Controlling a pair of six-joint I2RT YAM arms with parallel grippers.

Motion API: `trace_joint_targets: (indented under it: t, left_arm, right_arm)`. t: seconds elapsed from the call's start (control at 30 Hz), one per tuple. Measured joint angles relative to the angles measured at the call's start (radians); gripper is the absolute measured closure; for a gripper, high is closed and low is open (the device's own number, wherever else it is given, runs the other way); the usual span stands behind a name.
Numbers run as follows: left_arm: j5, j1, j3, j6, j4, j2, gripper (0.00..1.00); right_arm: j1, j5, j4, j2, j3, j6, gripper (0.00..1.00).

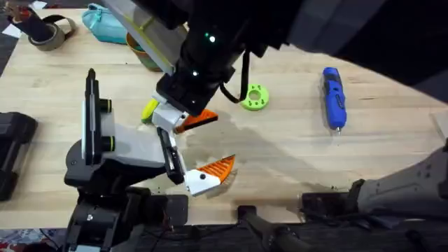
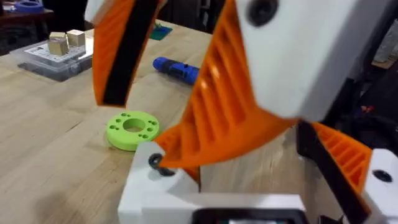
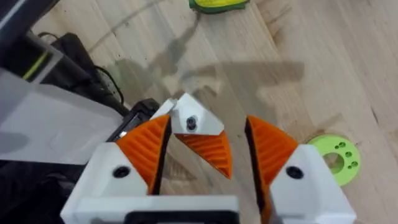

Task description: Pick up the gripper from the table and insert it into the empty holder that is missing its gripper. Then pick up a screw, insert it into the mounting hole, and use the screwdriver to tighten it. Finally, clean up the table by picking up the vegetable and placing it into the bucket.

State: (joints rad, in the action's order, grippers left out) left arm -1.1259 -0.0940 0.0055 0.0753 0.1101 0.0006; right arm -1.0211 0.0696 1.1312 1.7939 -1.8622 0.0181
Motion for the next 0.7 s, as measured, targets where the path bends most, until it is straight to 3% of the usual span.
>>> trace_joint_targets:
  t: [0.7]
  left_arm:
    - [0.0,0.0,0.0,0.0,0.0,0.0,0.014]
  right_arm:
    - [-0.01,0.002,0.013,0.022,0.0,0.004,0.428]
